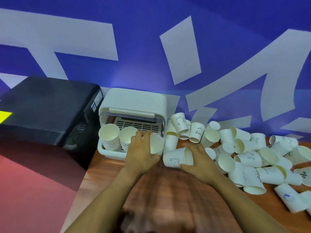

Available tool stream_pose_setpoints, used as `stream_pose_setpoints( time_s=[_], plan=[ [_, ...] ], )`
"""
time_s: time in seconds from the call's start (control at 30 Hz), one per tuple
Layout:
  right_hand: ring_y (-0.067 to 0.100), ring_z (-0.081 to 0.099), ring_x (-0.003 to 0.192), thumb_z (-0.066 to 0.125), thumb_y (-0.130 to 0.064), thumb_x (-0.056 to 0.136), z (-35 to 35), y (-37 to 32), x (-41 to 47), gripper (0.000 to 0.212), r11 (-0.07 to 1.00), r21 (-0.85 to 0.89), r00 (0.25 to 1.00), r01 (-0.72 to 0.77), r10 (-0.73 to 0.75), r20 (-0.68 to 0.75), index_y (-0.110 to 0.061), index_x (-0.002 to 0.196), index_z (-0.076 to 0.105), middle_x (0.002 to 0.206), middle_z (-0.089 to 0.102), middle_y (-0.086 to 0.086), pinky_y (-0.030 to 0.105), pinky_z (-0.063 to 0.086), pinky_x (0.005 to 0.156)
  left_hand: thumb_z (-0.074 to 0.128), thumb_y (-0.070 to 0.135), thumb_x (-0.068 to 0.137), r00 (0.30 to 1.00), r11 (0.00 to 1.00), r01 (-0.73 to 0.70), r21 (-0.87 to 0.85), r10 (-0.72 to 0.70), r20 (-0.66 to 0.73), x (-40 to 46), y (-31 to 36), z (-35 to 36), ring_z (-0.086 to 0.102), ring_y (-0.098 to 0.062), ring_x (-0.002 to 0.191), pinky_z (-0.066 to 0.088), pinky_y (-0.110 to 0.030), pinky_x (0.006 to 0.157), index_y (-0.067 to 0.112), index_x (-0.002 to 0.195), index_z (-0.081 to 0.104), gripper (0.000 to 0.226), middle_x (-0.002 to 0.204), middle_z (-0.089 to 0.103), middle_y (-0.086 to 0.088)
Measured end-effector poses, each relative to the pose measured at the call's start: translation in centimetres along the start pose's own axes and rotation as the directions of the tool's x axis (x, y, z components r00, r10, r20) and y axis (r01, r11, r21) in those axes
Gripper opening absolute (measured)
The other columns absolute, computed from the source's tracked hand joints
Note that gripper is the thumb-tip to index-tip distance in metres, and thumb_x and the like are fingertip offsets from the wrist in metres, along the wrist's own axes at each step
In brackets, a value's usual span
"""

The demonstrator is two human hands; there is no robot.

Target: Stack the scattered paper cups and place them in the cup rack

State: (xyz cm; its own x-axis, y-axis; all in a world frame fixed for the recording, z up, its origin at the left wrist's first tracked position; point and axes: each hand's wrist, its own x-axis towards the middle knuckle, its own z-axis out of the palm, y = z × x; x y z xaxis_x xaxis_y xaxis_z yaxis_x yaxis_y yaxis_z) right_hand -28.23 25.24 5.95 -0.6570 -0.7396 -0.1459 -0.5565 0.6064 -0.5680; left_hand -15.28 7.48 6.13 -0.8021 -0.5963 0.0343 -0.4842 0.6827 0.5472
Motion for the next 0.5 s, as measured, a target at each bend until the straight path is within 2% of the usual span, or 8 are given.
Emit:
stream_pose_setpoints(
  time_s=[0.1,0.17,0.3,0.33,0.43,0.5],
  plan=[
    [0.016,0.043,0.115,0.074,-0.036,0.074,0.0,0.7,0.4,0.071,1.0,0.018,1.0,0.0,0.0,-0.016,-0.031,0.135,0.039,0.128,0.038,-0.003,0.03,0.04,0.091,0.052,0.04,0.059,0.999,0.991,-0.025,0.128,0.029,-0.026,0.9,-0.2,0.7,0.043,-0.03,0.1,0.039,-0.039,0.083,0.014,0.132,0.043,0.078,0.117,0.044,-0.008],
    [0.013,0.042,0.113,0.075,-0.036,0.074,-0.1,1.2,0.6,0.071,0.999,0.033,1.0,-0.008,0.009,-0.018,-0.031,0.135,0.039,0.127,0.038,-0.004,0.026,0.038,0.088,0.052,0.039,0.06,0.998,0.979,-0.048,0.197,0.053,-0.02,1.5,-0.3,1.4,0.047,-0.031,0.096,0.04,-0.039,0.078,0.012,0.128,0.047,0.074,0.113,0.048,-0.009],
    [0.009,0.04,0.112,0.077,-0.036,0.073,-0.1,2.0,1.0,0.073,0.997,0.065,0.999,-0.034,0.035,-0.015,-0.032,0.136,0.039,0.125,0.038,-0.006,0.024,0.036,0.091,0.054,0.042,0.057,0.99,0.879,-0.119,0.462,0.139,-0.009,2.7,-0.6,2.5,0.054,-0.028,0.077,0.041,-0.037,0.065,0.01,0.109,0.06,0.062,0.093,0.057,-0.007],
    [0.008,0.039,0.112,0.077,-0.035,0.073,-0.1,2.2,1.0,0.073,0.997,0.069,0.999,-0.039,0.04,-0.013,-0.032,0.136,0.039,0.124,0.038,-0.006,0.024,0.036,0.091,0.057,0.043,0.06,0.991,0.849,-0.129,0.513,0.135,0.026,3.0,-0.6,2.4,0.054,-0.027,0.081,0.04,-0.038,0.068,0.012,0.111,0.059,0.06,0.095,0.057,-0.005],
    [0.005,0.039,0.109,0.076,-0.032,0.073,-0.1,2.4,1.2,0.073,0.996,0.075,0.999,-0.053,0.054,-0.007,-0.033,0.136,0.038,0.124,0.037,-0.007,0.023,0.037,0.089,0.06,0.034,0.078,0.987,0.81,-0.147,0.568,0.08,0.14,4.0,-0.5,2.3,0.045,-0.026,0.112,0.031,-0.044,0.094,0.015,0.13,0.037,0.06,0.122,0.049,-0.002],
    [0.006,0.04,0.109,0.076,-0.032,0.074,0.0,2.4,1.2,0.072,0.995,0.078,0.998,-0.06,0.06,0.005,-0.034,0.135,0.038,0.124,0.037,-0.008,0.024,0.039,0.089,0.06,0.027,0.08,0.984,0.793,-0.145,0.591,0.051,0.173,4.8,-0.6,2.0,0.04,-0.026,0.119,0.024,-0.046,0.102,0.017,0.129,0.033,0.057,0.127,0.048,-0.001]
  ],
)
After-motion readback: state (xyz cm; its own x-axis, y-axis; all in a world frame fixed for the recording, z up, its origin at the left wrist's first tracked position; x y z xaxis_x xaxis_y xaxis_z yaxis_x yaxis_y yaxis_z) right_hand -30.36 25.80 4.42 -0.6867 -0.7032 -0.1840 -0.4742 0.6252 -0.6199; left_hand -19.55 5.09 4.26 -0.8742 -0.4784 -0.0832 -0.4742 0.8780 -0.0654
